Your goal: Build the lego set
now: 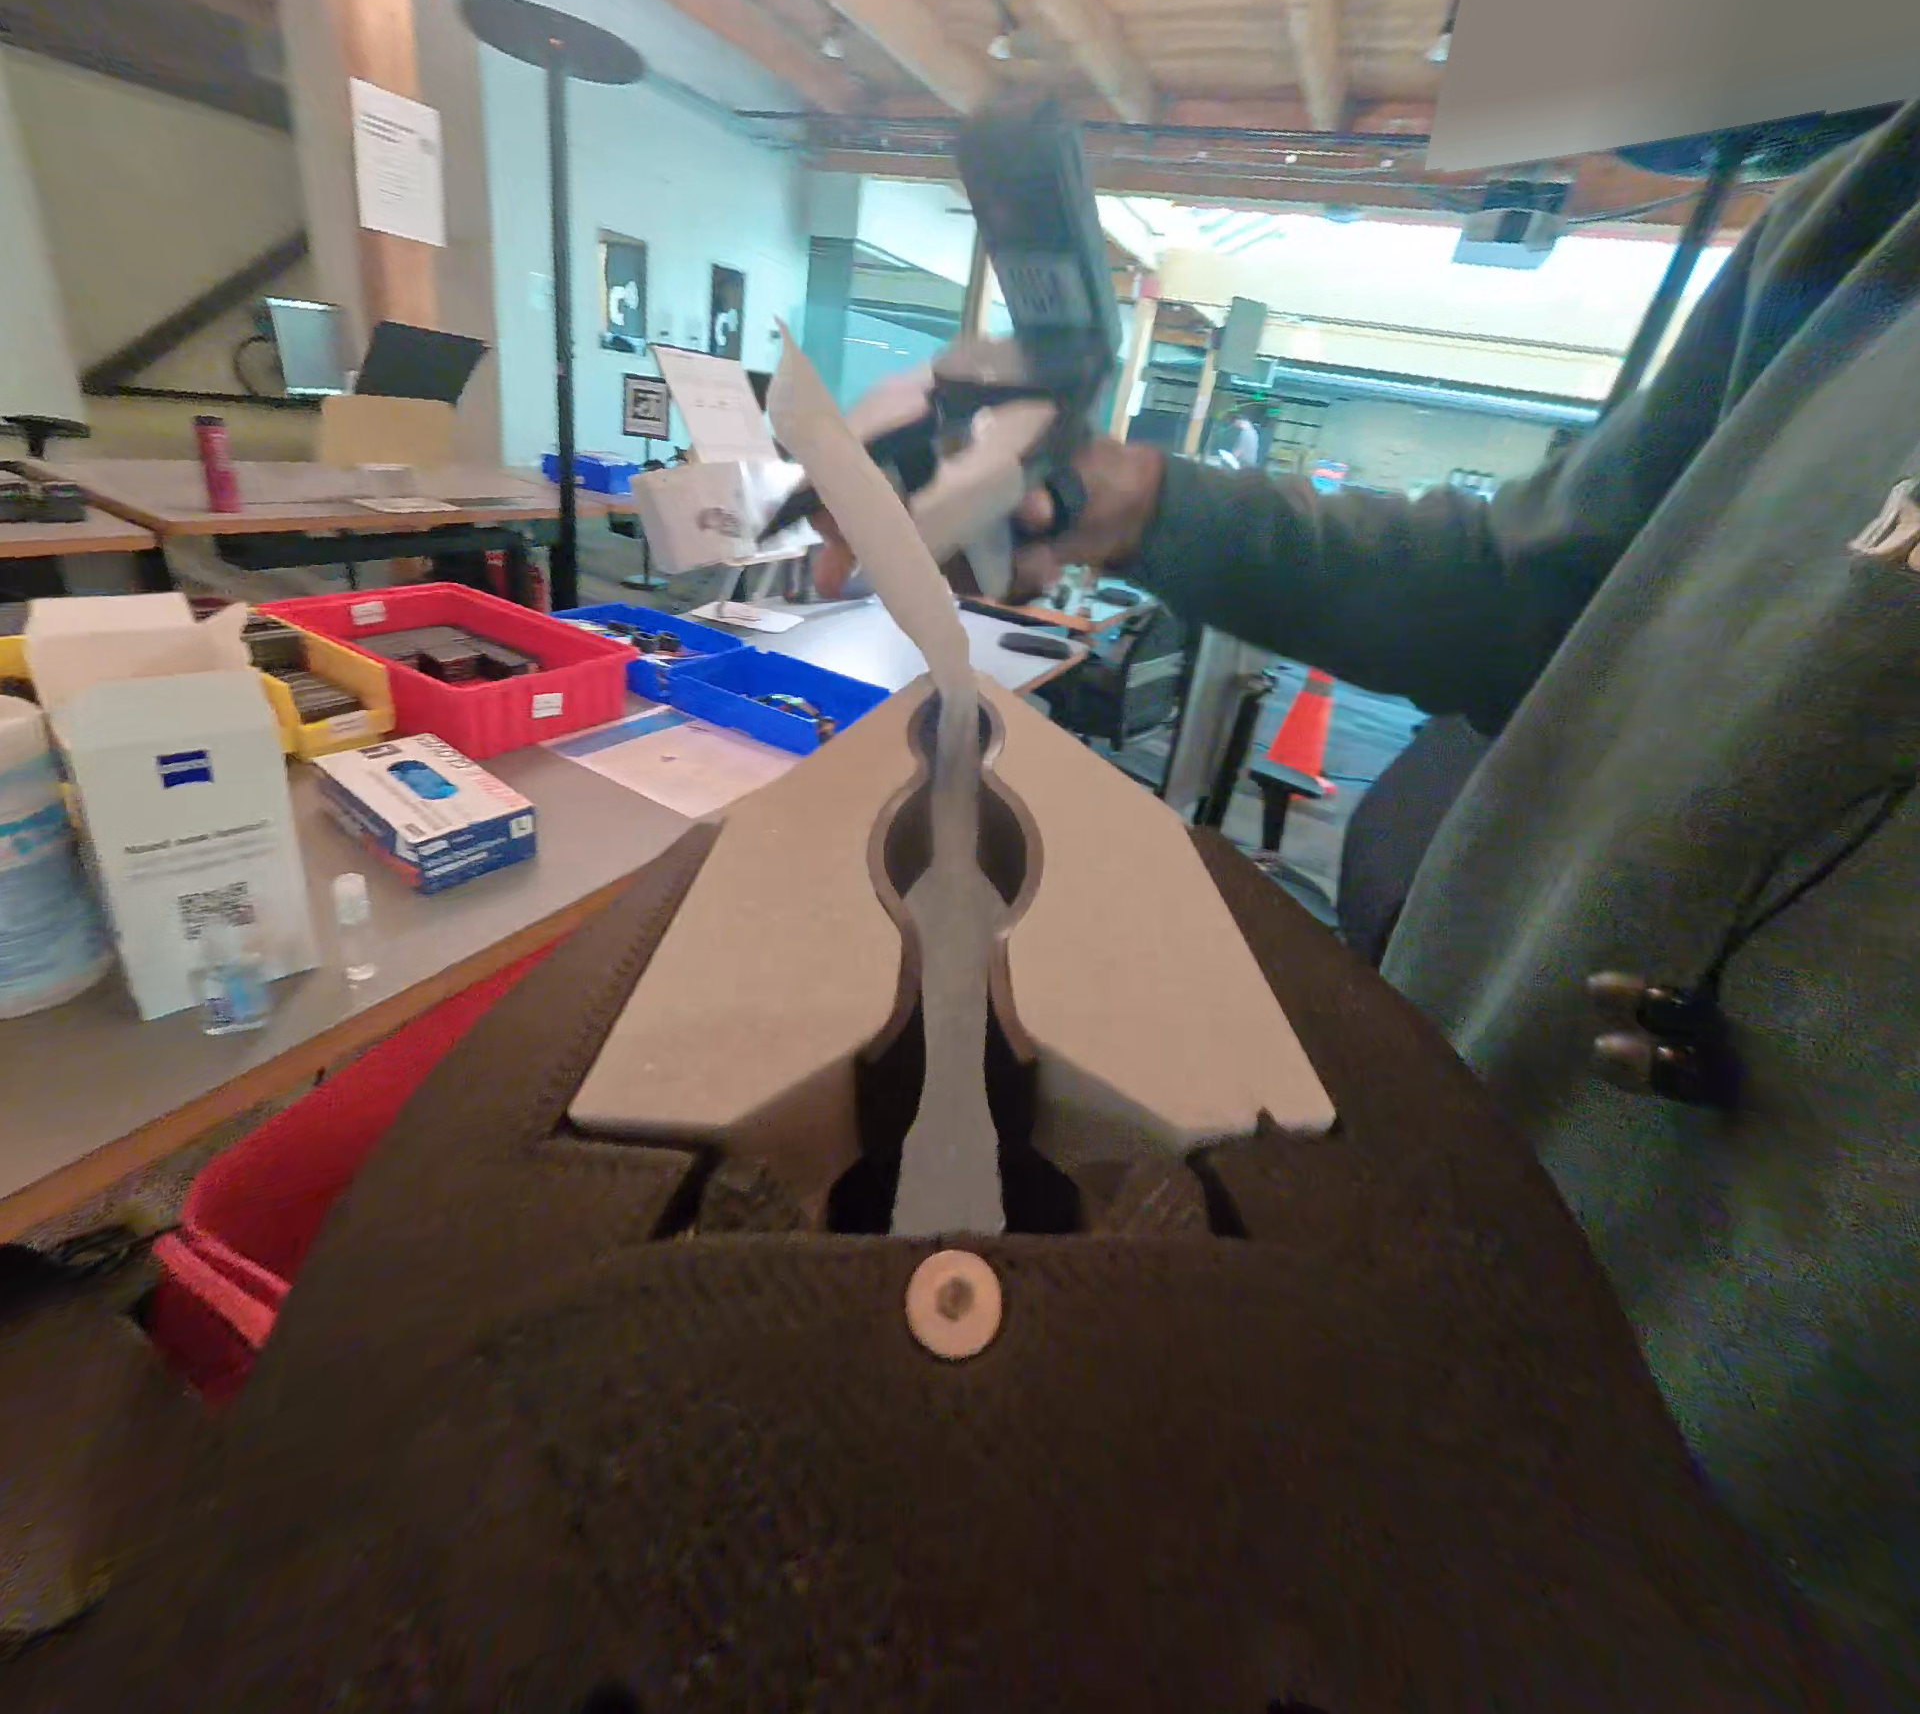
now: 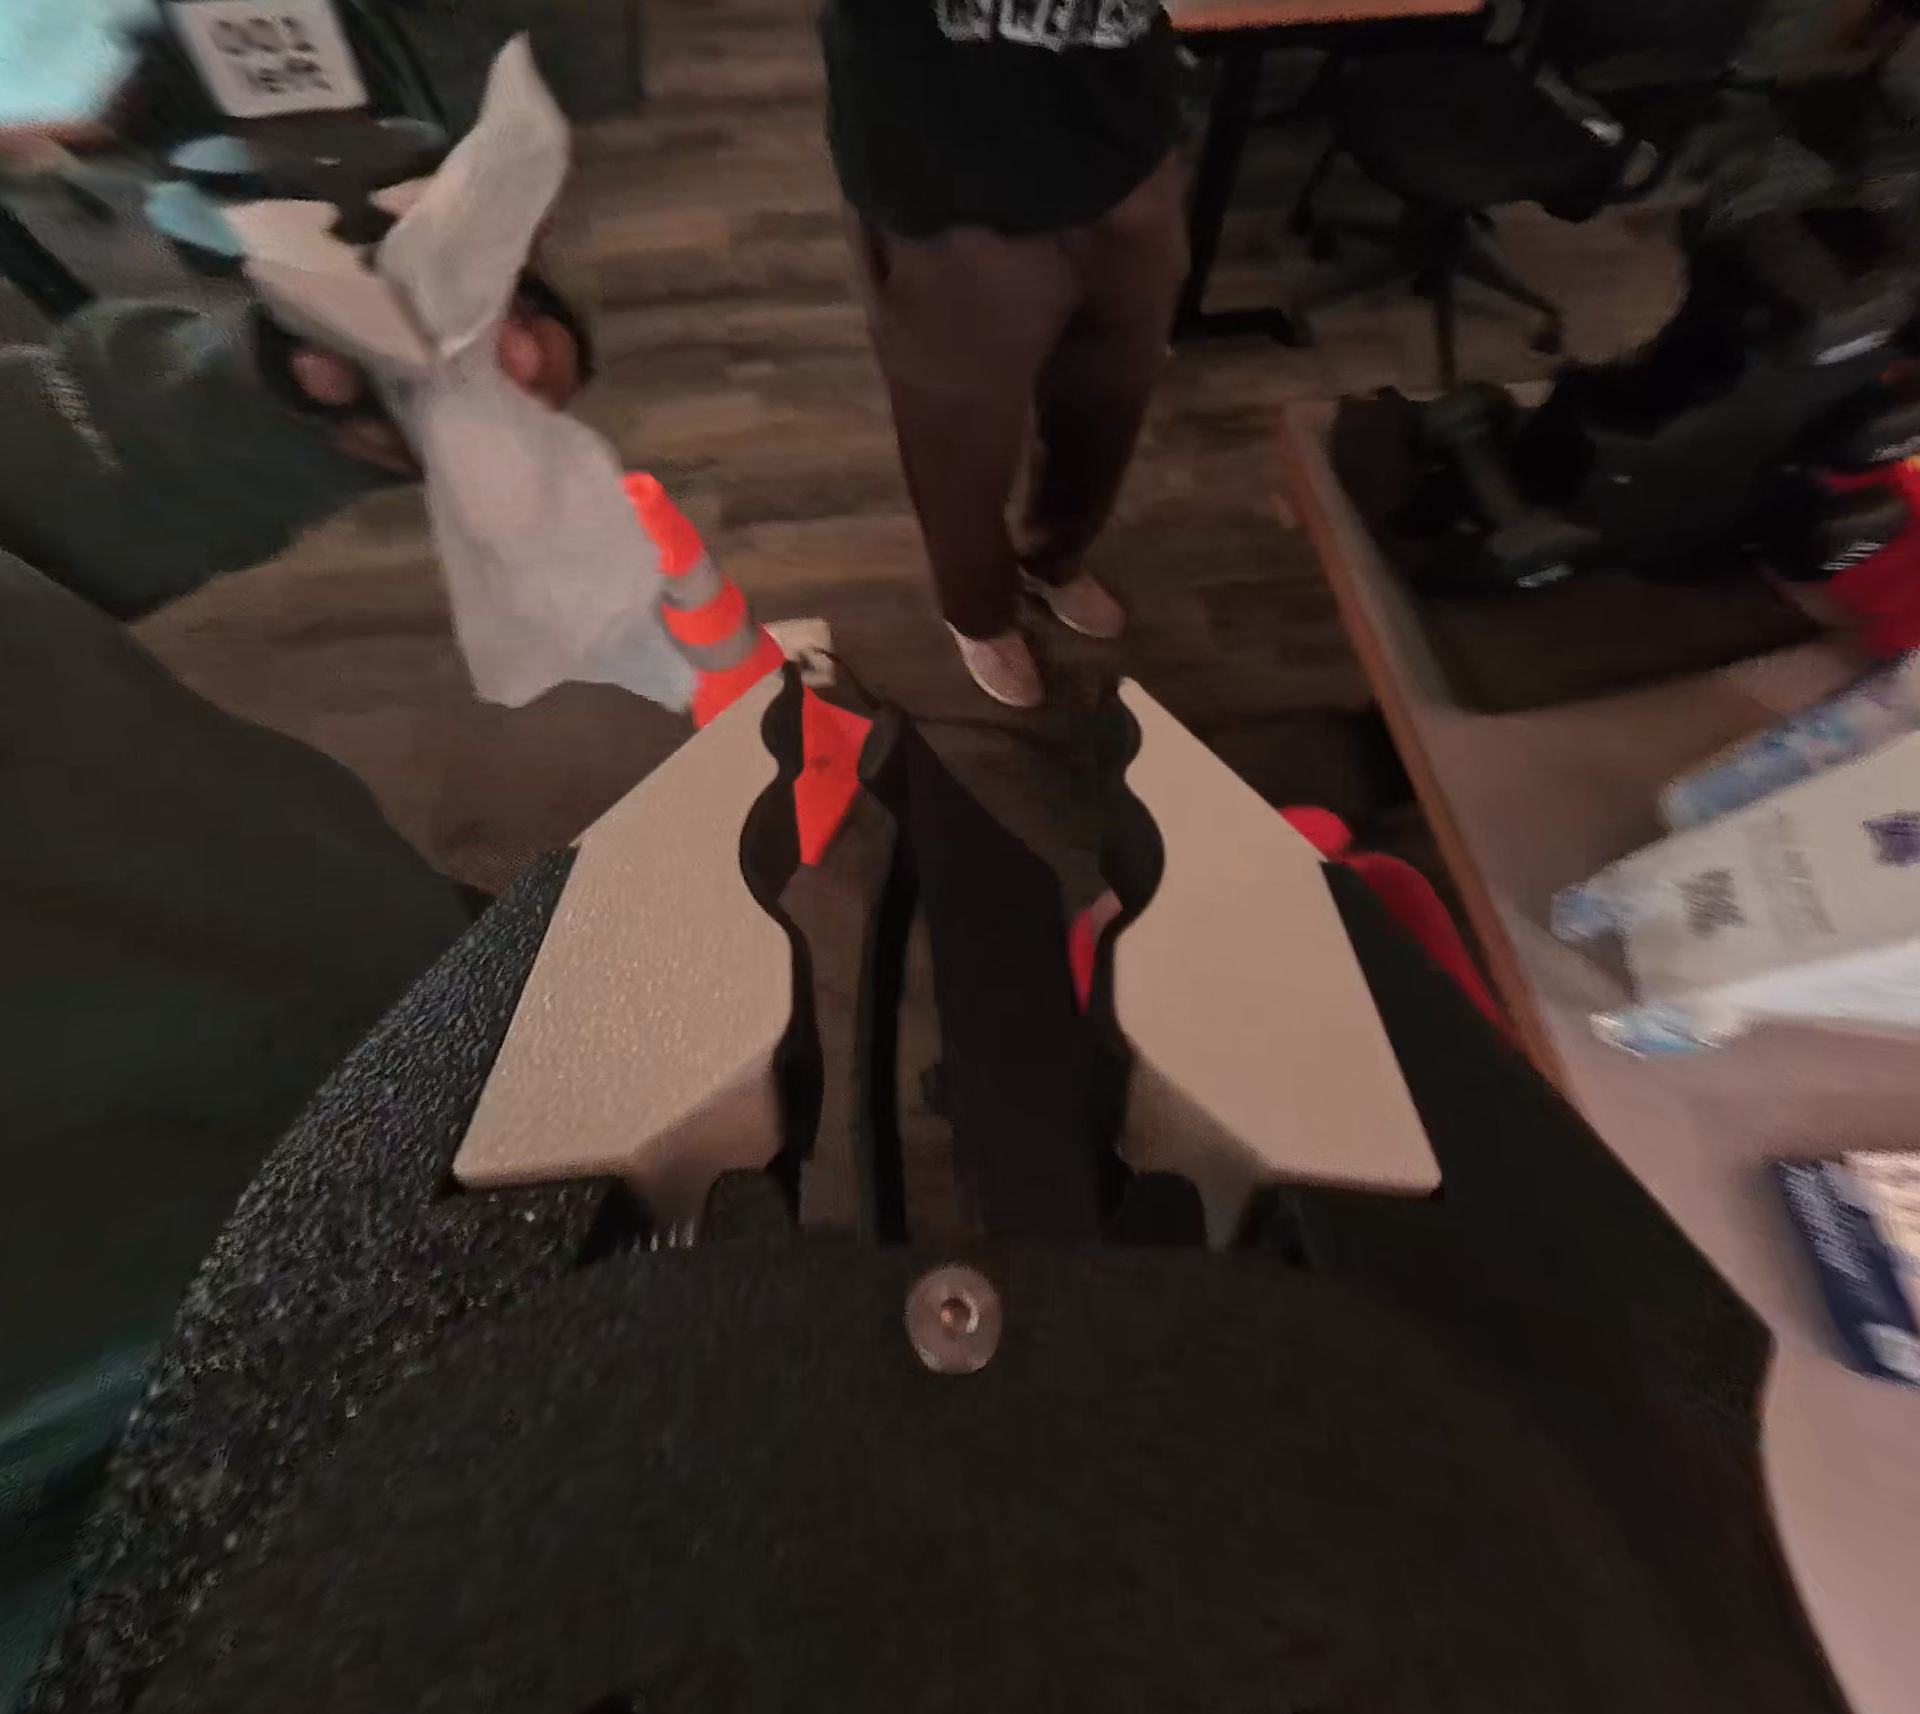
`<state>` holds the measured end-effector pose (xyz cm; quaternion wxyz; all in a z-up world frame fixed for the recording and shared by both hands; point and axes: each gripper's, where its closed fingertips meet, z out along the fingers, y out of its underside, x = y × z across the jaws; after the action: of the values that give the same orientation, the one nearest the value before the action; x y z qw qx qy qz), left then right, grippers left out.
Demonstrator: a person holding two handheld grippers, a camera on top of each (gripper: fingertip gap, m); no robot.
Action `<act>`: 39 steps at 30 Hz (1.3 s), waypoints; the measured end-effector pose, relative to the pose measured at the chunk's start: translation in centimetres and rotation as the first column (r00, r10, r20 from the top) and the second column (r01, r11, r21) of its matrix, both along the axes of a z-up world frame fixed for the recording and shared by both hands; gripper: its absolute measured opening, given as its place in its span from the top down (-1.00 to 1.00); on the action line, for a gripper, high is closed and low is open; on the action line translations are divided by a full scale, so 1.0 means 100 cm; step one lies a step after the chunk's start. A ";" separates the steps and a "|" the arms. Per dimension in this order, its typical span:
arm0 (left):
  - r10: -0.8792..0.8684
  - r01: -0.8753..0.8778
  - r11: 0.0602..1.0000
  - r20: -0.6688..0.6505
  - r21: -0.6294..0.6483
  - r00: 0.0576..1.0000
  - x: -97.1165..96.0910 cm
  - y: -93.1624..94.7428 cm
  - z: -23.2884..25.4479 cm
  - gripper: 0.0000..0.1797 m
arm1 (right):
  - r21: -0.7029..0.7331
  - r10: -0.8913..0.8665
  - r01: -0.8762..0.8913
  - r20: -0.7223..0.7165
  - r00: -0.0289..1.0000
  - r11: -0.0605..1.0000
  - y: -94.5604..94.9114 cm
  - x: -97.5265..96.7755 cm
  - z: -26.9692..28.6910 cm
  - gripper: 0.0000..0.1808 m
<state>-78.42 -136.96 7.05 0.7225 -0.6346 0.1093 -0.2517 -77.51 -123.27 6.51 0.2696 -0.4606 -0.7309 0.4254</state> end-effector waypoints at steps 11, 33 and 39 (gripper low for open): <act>0.084 -0.082 0.996 0.045 -0.037 0.995 -0.016 -0.096 -0.054 1.00 | 0.475 -0.160 -0.076 0.438 0.885 0.877 0.035 -0.088 -0.015 0.97; -0.262 0.263 0.963 0.014 -0.053 0.965 0.044 -0.058 -0.027 1.00 | 0.296 -0.229 0.204 0.054 0.972 0.933 -0.010 0.063 0.130 0.33; -0.637 0.637 0.771 -0.027 -0.010 0.770 0.157 -0.003 0.007 1.00 | -0.066 -0.396 0.393 -0.250 0.883 0.917 -0.079 0.199 0.053 0.35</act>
<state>-62.70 -137.27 7.75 0.5927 -0.5637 0.3281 -0.4725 -57.62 -131.17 11.84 0.4403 -0.5419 -0.5776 0.4229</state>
